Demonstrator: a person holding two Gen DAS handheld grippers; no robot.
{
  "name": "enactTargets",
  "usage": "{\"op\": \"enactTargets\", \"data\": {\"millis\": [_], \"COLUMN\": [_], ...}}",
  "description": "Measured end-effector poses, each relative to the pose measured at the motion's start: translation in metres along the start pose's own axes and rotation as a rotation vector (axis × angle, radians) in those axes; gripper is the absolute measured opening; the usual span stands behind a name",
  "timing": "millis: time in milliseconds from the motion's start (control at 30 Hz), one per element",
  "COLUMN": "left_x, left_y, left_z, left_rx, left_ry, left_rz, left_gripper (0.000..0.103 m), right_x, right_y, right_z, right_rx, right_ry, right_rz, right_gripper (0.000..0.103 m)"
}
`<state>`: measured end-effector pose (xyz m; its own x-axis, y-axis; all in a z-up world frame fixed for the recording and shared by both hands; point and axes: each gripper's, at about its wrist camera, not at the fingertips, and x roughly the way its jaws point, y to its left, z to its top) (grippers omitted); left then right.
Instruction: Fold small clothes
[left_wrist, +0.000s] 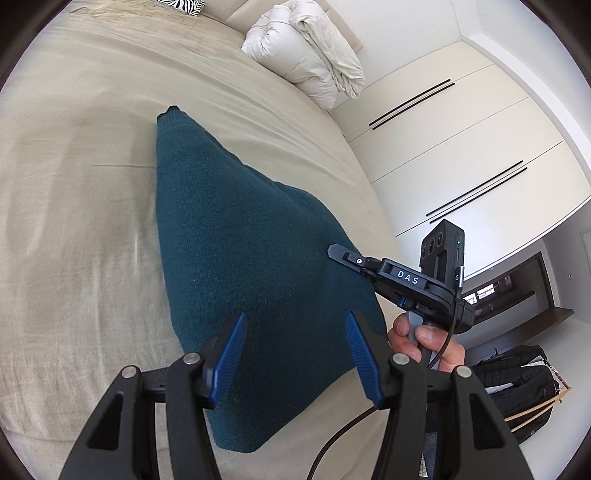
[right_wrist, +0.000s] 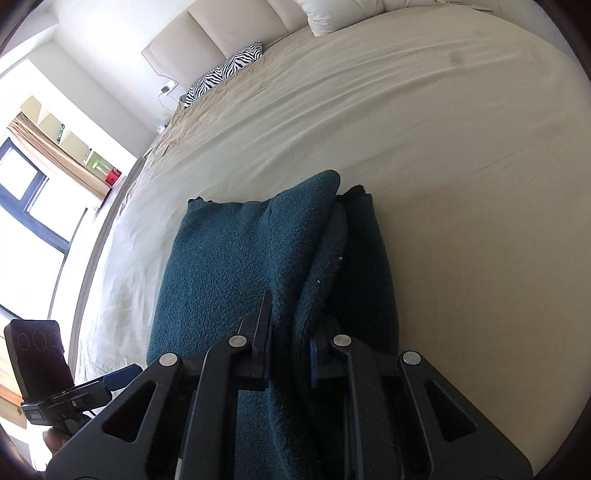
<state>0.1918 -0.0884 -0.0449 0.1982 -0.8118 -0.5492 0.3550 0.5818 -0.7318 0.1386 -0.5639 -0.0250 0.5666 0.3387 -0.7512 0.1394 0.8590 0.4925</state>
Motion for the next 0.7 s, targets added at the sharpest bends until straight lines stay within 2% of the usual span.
{"op": "enactTargets", "data": {"millis": [133,200,267,300,467,600,700], "left_x": [0.010,0.017,0.024,0.026,0.037,0.047,0.050], "left_y": [-0.008,-0.010,-0.011,-0.012,-0.022,-0.020,-0.017], "left_z": [-0.002,-0.002,-0.001,-0.003,-0.006,-0.009,-0.015], "left_rx": [0.023,0.027,0.030,0.039,0.116,0.136,0.151], "left_ry": [0.019,0.027,0.031,0.034,0.036,0.056,0.064], "left_rz": [0.013,0.016,0.027,0.035,0.080,0.111,0.128], "left_gripper": [0.058,0.058,0.058,0.058,0.058,0.058,0.058], "right_x": [-0.001,0.017,0.028,0.042,0.041,0.008,-0.011], "right_y": [-0.036,-0.047,-0.062,-0.061,-0.064,-0.054,-0.035], "right_z": [0.000,-0.003,-0.009,-0.014,-0.019,-0.018,-0.020], "right_rx": [0.064,0.097,0.132,0.146,0.194,0.185,0.151], "right_ry": [-0.004,0.060,0.080,0.073,0.048,-0.039,-0.084], "right_rz": [-0.003,0.031,0.021,0.035,0.038,-0.043,0.013], "right_gripper": [0.013,0.014,0.018,0.018,0.024,0.027,0.027]}}
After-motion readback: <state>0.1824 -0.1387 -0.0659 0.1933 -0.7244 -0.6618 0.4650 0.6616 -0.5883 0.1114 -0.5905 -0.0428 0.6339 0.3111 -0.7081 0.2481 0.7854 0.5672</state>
